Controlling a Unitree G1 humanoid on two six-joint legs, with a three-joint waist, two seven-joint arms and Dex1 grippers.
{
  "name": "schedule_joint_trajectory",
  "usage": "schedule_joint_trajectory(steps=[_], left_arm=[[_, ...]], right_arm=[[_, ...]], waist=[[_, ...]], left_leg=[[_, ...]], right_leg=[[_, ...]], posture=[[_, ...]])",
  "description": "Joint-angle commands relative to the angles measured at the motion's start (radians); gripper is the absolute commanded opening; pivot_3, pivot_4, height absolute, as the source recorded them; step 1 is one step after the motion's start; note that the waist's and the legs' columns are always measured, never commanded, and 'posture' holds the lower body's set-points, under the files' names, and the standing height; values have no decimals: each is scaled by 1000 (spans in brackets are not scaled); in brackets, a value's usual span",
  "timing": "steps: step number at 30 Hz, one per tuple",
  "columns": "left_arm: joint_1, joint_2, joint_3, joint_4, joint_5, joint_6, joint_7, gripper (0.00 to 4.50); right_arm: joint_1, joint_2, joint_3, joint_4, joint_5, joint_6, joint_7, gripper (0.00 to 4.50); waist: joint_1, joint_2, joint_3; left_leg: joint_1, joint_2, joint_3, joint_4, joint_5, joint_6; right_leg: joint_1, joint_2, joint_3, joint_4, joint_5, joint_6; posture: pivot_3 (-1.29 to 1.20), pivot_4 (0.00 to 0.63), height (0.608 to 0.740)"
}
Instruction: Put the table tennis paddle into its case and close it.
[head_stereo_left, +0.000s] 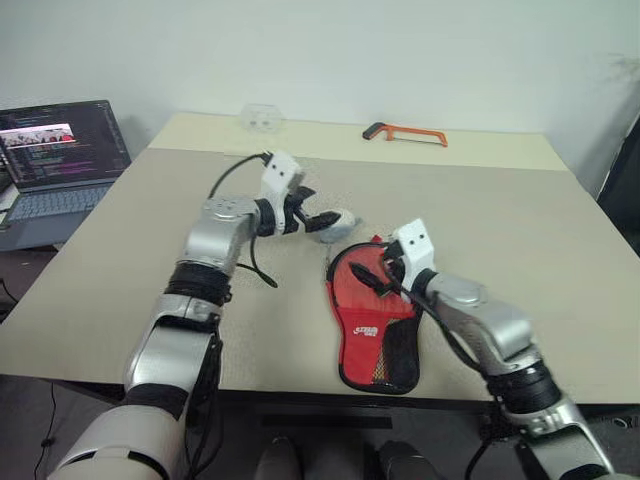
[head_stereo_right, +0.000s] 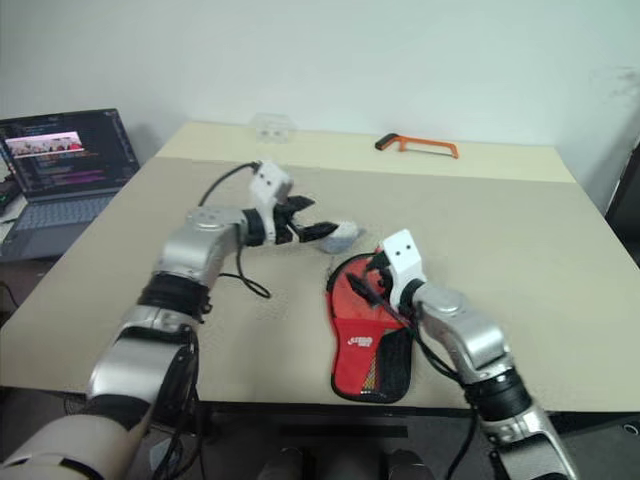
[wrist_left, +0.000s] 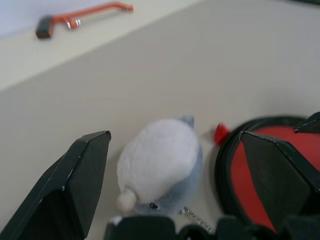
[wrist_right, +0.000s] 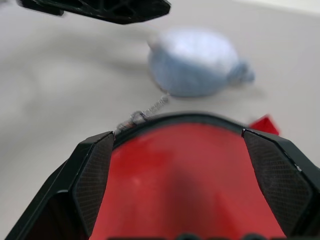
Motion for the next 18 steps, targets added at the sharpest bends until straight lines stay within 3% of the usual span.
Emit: schedule_joint_trajectory(steps=[1, 7, 18], left_arm=[[-92, -39, 2, 128, 45, -91, 44, 4500], [-179, -104, -10, 351, 145, -147, 217, 4500], [-197, -188, 10, 485, 221, -176, 355, 4500]], right_arm=[[17, 31, -12, 62, -73, -87, -24, 4480], [65, 55, -38, 73, -116, -96, -18, 4480], [102, 90, -53, 22, -149, -43, -19, 4480]], waist=[[0, 0, 0], [-1, 0, 0], [-2, 0, 0]], left_leg=[[-3, 0, 0, 0, 0, 0], [-8, 0, -1, 2, 0, 0], [-5, 0, -1, 4, 1, 0]], right_leg=[[-3, 0, 0, 1, 0, 0], [-10, 0, 0, 7, 0, 0], [-10, 1, 0, 16, 0, 0]], posture=[[0, 150, 740], [0, 150, 740], [0, 150, 740]])
